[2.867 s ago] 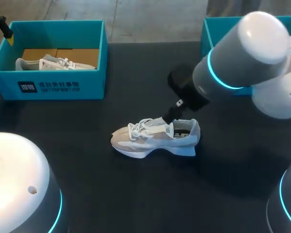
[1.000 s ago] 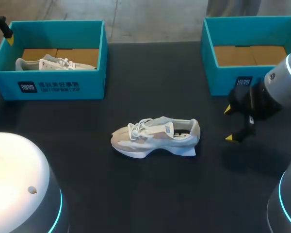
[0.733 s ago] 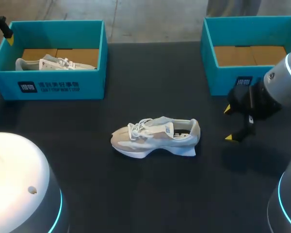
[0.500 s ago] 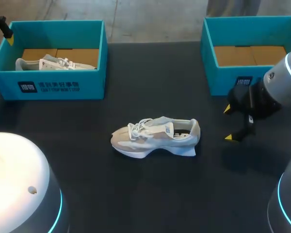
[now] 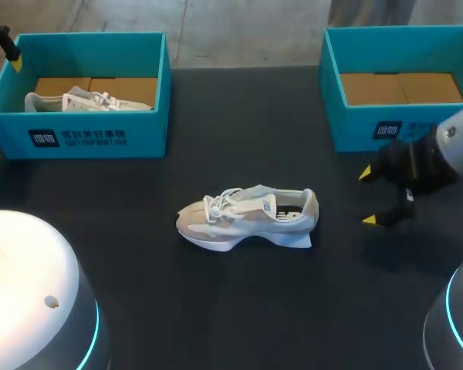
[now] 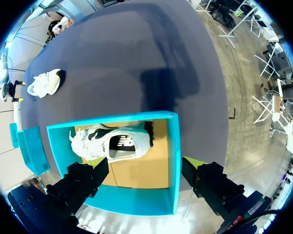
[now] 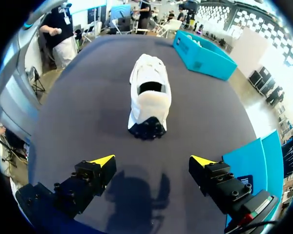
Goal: Take the shoe out of the shoebox, open the shoe tongue, remove and reinsert the insole, then place the shoe into the shoebox
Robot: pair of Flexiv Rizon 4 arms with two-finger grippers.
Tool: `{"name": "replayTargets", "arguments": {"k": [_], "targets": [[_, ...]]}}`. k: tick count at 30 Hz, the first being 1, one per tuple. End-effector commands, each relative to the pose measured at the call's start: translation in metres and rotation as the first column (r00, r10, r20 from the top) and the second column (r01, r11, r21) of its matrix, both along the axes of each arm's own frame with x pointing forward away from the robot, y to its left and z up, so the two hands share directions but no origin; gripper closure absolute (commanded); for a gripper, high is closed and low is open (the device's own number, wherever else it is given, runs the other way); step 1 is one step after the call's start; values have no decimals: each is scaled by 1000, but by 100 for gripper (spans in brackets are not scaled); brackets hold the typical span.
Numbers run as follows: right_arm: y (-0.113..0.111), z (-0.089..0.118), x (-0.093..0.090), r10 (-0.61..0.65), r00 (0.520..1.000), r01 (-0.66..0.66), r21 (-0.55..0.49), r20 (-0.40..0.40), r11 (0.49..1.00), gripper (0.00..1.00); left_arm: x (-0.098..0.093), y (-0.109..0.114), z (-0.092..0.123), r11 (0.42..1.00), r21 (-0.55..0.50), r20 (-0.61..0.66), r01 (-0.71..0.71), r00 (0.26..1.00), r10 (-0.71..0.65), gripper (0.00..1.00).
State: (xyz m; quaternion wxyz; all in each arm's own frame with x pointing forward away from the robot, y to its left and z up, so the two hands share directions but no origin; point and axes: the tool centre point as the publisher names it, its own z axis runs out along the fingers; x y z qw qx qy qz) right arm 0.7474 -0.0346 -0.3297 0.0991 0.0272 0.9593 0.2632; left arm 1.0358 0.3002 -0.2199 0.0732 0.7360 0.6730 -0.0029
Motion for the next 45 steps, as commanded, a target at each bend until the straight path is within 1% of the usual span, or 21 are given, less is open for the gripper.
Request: {"name": "replayTargets", "arguments": {"k": [1, 4, 7, 10, 11, 15, 17, 20, 29, 31, 45], "targets": [[-8, -12, 0, -2, 999, -2, 128, 34, 992, 0, 0, 0, 1, 1000, 2, 0, 1, 1000, -1, 0], [-13, -17, 4, -12, 1000, 8, 163, 28, 987, 0, 0, 0, 1, 1000, 2, 0, 1, 1000, -1, 0], [-16, -18, 8, -43, 999, 36, 223, 25, 974, 0, 0, 0, 1, 1000, 2, 0, 1, 1000, -1, 0], [-19, -20, 12, -27, 999, 20, 250, 24, 968, 0, 0, 0, 1, 1000, 2, 0, 1, 1000, -1, 0], [-20, -22, 14, -37, 999, 28, 282, 29, 959, 0, 0, 0, 1, 1000, 2, 0, 1, 1000, -1, 0], [-16, -23, 17, 22, 1000, -26, 325, 18, 945, 0, 0, 0, 1, 1000, 2, 0, 1, 1000, -1, 0], [-14, -25, 18, 57, 998, -57, 323, 10, 945, 0, 0, 0, 1, 1000, 2, 0, 1, 1000, -1, 0], [-13, -29, 19, 77, 997, -72, 324, -3, 943, 0, 0, 0, 1, 1000, 2, 0, 1, 1000, -1, 0], [-5, -37, 18, 89, 996, -77, 332, -21, 940, 0, 0, 0, 1, 1000, 2, 0, 1, 1000, -1, 0], [-4, -37, 18, 83, 996, -68, 322, -32, 944, 0, 0, 0, 1, 1000, 2, 0, 1, 1000, -1, 0], [-4, -37, 18, 83, 996, -68, 322, -32, 944, 0, 0, 0, 1, 1000, 2, 0, 1, 1000, -1, 0]]}}
